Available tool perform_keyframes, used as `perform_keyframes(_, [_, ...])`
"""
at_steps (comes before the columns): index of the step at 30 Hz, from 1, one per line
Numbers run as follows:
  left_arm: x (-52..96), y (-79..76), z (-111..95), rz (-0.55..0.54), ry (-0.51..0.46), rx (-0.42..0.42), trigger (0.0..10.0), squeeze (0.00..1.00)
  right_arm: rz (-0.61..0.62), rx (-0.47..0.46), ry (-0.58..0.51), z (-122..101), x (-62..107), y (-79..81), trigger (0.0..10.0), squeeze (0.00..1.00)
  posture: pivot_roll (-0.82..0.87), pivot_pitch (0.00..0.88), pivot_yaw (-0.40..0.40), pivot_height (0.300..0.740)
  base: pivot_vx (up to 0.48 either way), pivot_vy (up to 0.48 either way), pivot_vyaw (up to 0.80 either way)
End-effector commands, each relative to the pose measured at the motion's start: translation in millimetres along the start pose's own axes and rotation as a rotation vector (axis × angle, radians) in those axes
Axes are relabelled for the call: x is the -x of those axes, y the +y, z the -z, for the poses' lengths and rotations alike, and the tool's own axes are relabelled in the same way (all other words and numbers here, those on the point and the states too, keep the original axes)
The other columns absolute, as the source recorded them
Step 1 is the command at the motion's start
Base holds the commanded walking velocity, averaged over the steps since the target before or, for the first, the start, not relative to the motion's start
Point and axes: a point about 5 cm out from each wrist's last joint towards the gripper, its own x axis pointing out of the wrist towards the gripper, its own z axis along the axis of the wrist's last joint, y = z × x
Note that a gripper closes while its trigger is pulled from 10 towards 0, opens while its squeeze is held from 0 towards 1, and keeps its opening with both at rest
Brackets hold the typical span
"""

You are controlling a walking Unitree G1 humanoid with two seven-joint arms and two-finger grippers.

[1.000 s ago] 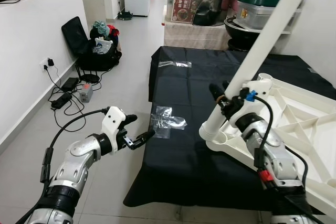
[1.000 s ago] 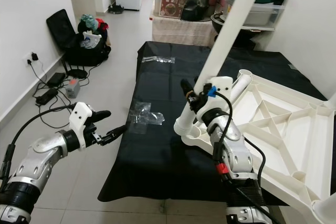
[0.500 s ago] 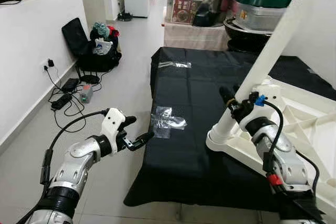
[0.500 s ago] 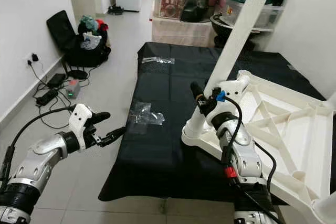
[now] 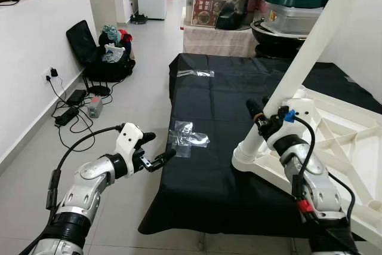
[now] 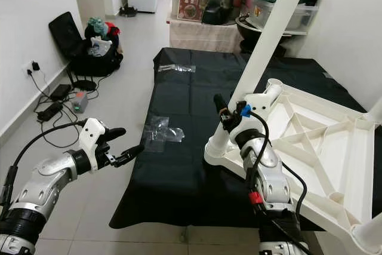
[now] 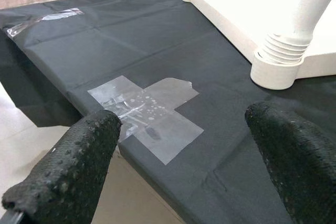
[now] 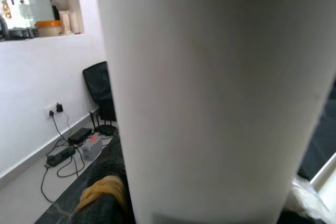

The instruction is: Building children table

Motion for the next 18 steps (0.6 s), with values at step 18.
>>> perform_keyframes(18, [-1.1, -5.1, 3.9, 0.018, 0.018, 0.011, 10.0, 0.0, -0.298, -0.115, 0.169, 21.2, 36.6, 48.8, 0.0, 0.0, 0.06, 0.0, -0.072, 0.74, 0.0, 0.0, 0.0])
